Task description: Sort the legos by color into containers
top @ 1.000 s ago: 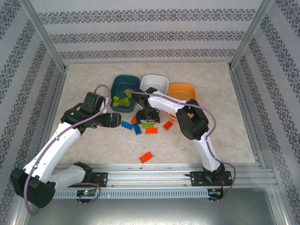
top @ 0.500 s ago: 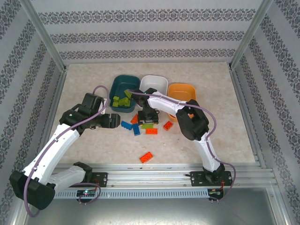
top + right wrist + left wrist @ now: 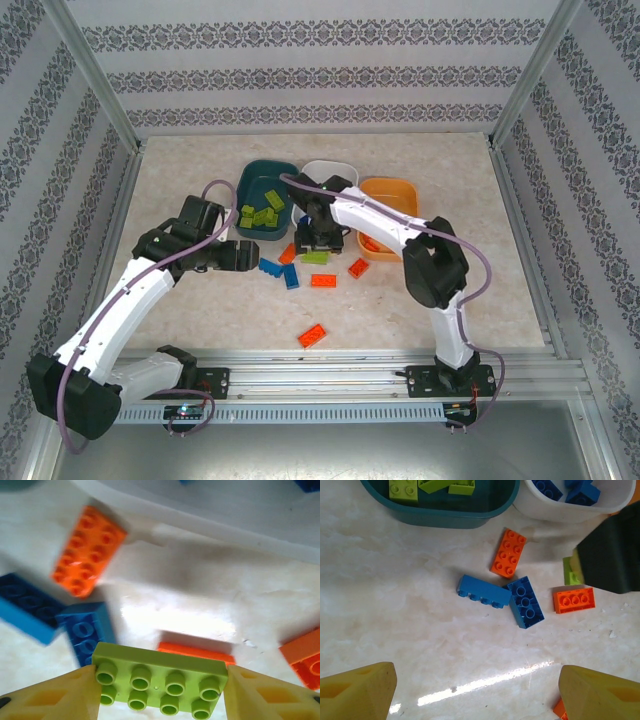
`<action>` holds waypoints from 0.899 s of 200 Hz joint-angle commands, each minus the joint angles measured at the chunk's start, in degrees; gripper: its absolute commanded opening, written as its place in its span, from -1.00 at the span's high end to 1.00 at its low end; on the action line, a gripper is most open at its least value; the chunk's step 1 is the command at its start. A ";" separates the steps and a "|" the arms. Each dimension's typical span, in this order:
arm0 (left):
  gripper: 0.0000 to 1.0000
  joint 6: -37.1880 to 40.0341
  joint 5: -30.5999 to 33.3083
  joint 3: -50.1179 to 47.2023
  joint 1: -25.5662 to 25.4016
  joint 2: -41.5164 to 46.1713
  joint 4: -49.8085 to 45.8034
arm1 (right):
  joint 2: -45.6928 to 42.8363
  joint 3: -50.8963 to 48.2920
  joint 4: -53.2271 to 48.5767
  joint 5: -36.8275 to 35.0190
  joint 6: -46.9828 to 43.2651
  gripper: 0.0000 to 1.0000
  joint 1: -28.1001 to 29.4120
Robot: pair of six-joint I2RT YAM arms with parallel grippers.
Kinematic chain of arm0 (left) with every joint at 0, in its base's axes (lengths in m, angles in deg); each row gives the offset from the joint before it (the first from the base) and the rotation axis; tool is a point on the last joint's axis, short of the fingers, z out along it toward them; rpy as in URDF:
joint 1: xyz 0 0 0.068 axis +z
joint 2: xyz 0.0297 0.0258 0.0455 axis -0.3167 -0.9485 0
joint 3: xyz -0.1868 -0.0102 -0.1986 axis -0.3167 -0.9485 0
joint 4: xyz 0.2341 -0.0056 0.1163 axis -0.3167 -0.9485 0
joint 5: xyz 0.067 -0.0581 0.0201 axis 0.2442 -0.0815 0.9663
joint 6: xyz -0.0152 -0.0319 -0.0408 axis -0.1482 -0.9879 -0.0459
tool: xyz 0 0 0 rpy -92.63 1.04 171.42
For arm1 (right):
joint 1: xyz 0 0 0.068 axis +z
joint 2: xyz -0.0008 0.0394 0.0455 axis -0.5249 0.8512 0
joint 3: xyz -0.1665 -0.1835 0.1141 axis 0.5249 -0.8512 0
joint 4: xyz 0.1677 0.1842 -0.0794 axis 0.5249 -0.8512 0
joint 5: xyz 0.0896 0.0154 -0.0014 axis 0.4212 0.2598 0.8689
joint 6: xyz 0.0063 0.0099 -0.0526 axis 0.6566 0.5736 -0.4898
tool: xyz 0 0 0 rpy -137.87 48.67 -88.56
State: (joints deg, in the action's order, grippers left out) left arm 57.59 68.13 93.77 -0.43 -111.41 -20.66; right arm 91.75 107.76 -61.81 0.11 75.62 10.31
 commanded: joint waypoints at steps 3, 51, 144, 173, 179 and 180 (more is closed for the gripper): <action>-0.70 0.76 -0.87 -0.07 1.40 -0.06 2.30 | -3.35 -1.86 7.38 9.23 6.83 -0.20 -2.48; -0.70 1.40 -1.07 0.64 2.27 -0.22 1.10 | 4.58 10.67 13.98 15.98 13.48 -0.21 -5.39; -0.70 2.02 0.70 1.69 4.35 2.60 -3.82 | 24.83 43.21 10.53 16.64 16.81 -0.48 -7.70; -0.70 1.01 -0.66 -0.49 4.52 3.16 -3.43 | 20.37 38.71 9.58 16.23 12.74 -0.48 -7.96; -0.70 0.81 -1.01 -0.93 4.55 3.11 -3.14 | 18.86 37.13 9.13 16.01 11.34 -0.48 -7.97; -0.70 0.80 -1.12 -1.03 4.56 3.07 -3.08 | 18.56 36.92 9.07 15.96 11.09 -0.48 -7.97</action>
State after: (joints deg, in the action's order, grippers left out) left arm 58.39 67.85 94.16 3.31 -109.04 -22.01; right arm 116.53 148.02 -50.33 15.58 90.55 2.93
